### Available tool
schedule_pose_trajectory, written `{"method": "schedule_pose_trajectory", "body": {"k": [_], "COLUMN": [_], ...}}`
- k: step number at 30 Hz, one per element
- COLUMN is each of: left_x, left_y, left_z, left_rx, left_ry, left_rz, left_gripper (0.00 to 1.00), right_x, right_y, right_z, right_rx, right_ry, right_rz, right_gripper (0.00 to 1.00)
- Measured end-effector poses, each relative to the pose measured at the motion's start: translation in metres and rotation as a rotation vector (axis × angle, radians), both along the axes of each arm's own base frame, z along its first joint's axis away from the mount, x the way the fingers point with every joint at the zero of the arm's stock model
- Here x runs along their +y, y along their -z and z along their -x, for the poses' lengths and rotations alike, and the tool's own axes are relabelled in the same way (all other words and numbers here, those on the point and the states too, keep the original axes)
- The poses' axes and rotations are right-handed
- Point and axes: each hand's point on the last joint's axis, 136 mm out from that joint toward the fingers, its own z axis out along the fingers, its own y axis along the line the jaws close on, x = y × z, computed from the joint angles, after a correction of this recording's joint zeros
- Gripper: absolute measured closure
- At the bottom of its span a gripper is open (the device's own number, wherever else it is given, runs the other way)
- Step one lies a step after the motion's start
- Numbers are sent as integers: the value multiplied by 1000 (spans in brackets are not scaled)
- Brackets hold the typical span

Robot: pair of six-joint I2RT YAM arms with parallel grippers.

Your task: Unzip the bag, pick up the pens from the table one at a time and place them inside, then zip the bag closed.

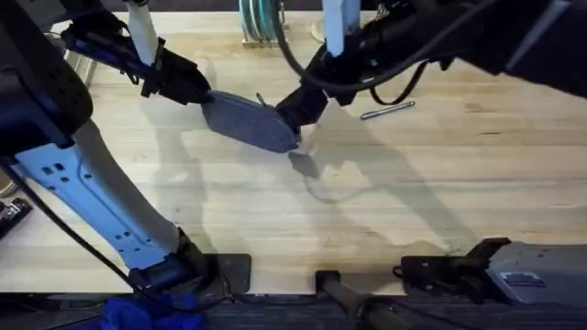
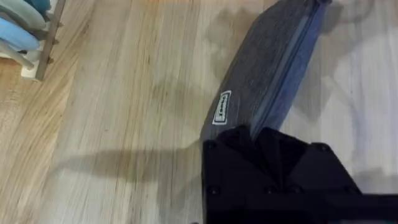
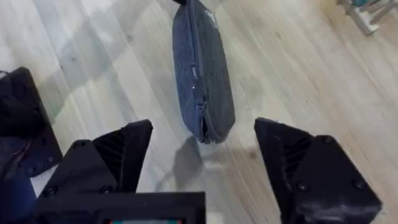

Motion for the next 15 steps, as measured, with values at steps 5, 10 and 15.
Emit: {"method": "schedule_pose_trajectory", "body": {"k": [5, 10, 15], "left_x": [0, 0, 0], "left_y": [0, 0, 0], "left_z": [0, 0, 0], "left_rx": [0, -1, 0], "left_ry": [0, 0, 0], "left_rz": [0, 0, 0], "left_gripper": [959, 959, 959], "right_x": [10, 25, 39], "right_y": [20, 37, 51], "right_z": [-3, -10, -12], "right_rx": [29, 32, 30], "right_ry": [-15, -35, -60], "right_rz": [21, 24, 26], "right_gripper": [12, 13, 28]}}
